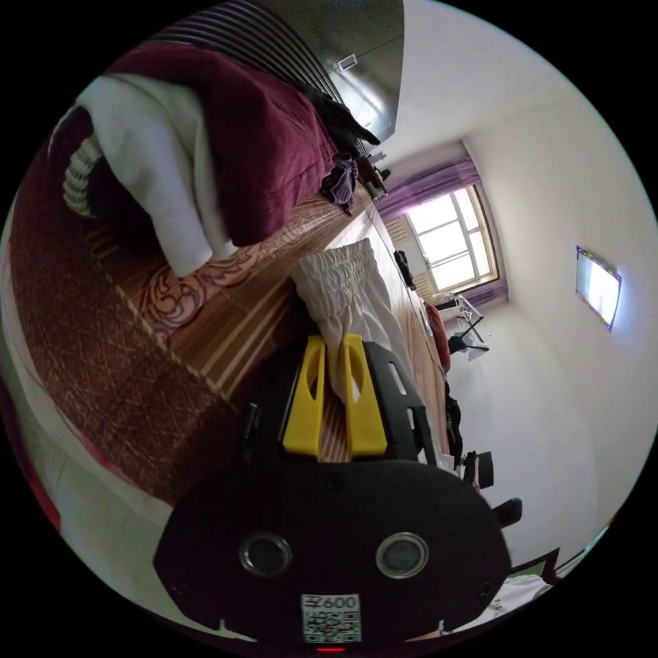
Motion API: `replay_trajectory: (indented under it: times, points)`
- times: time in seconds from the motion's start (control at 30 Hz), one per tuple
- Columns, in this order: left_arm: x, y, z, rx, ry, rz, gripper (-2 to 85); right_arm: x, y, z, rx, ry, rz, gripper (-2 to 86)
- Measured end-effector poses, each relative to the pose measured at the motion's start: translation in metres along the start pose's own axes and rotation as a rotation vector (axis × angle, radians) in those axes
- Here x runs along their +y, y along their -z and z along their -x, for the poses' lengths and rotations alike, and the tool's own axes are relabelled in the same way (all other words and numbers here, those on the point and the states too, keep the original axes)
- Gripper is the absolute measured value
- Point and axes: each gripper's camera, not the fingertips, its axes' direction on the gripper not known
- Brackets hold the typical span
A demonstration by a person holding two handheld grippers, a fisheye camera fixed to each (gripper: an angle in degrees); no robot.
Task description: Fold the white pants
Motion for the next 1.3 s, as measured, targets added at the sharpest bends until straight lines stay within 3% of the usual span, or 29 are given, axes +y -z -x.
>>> replay_trajectory:
  times: [0.2, 0.27, 0.37, 0.53, 0.7, 0.93, 1.03, 1.17, 1.3]
  points:
    - [-0.034, 0.031, -0.03, -0.086, -0.05, 0.031, 2.7, 0.102, 0.0, 0.032, -0.005, 0.097, 0.075, -0.8]
    - [-0.041, 0.04, -0.032, -0.069, -0.041, 0.035, 2.7, 0.125, 0.014, 0.02, -0.027, 0.02, 0.042, -0.8]
    - [-0.043, 0.05, -0.025, 0.002, -0.016, 0.029, 3.2, 0.138, 0.026, 0.003, -0.057, -0.101, -0.158, -0.6]
    - [-0.033, 0.057, -0.026, -0.007, -0.04, 0.012, 3.1, 0.137, -0.017, 0.018, -0.082, -0.043, -0.088, 2.0]
    - [-0.018, 0.05, -0.023, -0.033, -0.048, 0.014, 3.1, 0.165, -0.051, 0.056, 0.139, 0.021, -0.065, 5.9]
    - [0.021, 0.02, -0.013, -0.127, -0.08, 0.032, 2.4, 0.198, -0.063, 0.058, 0.213, 0.076, -0.002, -0.3]
    - [0.045, 0.0, -0.008, -0.183, -0.099, 0.023, 2.4, 0.224, -0.031, 0.044, 0.168, 0.063, -0.017, -0.7]
    - [0.083, -0.024, -0.013, -0.238, -0.216, -0.022, 2.5, 0.261, 0.022, -0.034, 0.066, -0.181, -0.174, -0.8]
    - [0.117, -0.04, -0.035, -0.223, -0.316, -0.068, 2.5, 0.252, 0.016, -0.064, 0.013, -0.188, -0.153, -0.9]
